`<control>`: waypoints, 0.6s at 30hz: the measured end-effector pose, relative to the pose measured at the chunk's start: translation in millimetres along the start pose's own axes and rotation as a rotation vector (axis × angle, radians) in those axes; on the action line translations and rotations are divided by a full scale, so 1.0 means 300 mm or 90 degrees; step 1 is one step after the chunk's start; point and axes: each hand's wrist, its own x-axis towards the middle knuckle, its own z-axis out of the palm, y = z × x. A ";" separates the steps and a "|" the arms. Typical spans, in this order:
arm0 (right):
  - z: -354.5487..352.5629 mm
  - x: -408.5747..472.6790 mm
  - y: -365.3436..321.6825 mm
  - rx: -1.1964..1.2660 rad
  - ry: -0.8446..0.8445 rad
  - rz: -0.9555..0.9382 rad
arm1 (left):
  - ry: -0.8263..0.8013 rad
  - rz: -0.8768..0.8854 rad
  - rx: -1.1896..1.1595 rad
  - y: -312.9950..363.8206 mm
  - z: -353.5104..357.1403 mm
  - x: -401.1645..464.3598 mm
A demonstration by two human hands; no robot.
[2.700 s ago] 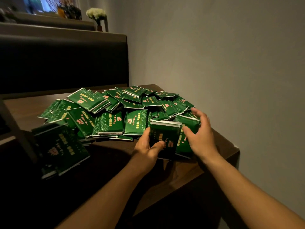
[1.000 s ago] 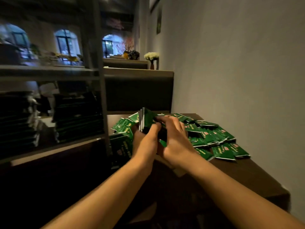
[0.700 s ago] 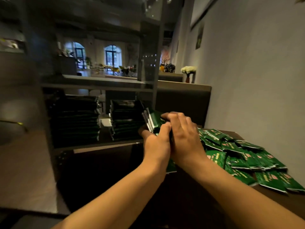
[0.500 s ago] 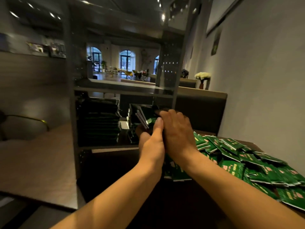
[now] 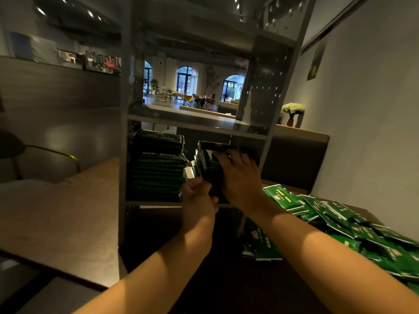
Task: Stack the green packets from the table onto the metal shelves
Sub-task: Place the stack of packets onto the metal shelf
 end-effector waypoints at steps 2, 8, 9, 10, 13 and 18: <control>0.002 -0.009 -0.005 0.036 -0.010 0.010 | -0.002 0.010 0.004 -0.008 -0.009 0.008; -0.013 -0.014 -0.006 0.050 -0.017 -0.008 | 0.007 0.018 0.025 -0.028 -0.009 0.013; -0.020 -0.015 -0.004 0.053 -0.016 -0.006 | 0.008 0.022 0.026 -0.031 -0.004 0.011; -0.026 -0.016 -0.003 0.055 -0.017 -0.003 | 0.009 0.025 0.025 -0.031 0.000 0.006; -0.055 -0.031 0.005 0.079 0.009 -0.009 | 0.006 0.044 0.019 -0.033 0.014 -0.005; -0.121 -0.124 0.042 0.132 0.043 -0.008 | -0.035 0.103 0.034 -0.072 0.053 -0.060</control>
